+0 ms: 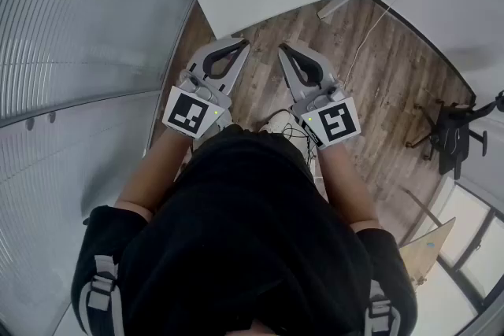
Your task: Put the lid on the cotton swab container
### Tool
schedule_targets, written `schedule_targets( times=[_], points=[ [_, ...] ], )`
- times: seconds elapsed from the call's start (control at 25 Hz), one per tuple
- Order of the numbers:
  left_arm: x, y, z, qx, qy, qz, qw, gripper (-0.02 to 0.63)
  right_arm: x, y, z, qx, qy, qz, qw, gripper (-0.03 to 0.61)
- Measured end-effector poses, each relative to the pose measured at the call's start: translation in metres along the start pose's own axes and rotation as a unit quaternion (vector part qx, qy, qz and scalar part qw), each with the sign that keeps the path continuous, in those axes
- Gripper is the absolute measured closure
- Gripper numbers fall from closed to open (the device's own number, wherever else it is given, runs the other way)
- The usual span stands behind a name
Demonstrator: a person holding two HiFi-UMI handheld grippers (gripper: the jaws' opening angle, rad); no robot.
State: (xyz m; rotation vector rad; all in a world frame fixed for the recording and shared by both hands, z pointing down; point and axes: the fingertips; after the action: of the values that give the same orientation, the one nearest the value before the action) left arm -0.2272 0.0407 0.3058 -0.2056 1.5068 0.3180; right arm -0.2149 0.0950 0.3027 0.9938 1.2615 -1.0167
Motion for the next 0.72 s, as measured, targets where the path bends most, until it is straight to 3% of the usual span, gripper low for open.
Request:
schedule_targets(
  times=[0.36, 0.72],
  points=[
    [-0.005, 0.011, -0.004, 0.001, -0.013, -0.012, 0.9998, 0.606, -0.006, -0.002, -0.01, 0.005, 0.004, 0.036, 0.999, 0.568],
    [-0.004, 0.016, -0.005, 0.0, -0.009, -0.013, 0.9999, 0.606, -0.006, 0.0, -0.018, 0.004, 0.004, 0.032, 0.999, 0.568]
  ],
)
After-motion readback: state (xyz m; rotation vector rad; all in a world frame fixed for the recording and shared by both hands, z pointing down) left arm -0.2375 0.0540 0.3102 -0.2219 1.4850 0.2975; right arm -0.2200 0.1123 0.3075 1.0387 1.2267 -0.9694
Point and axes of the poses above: the fingertips, and each gripper's own axes: z forward along the fingers, y to its right, x out of its top, and after that the axes turned 9 degrees about x, right-handed
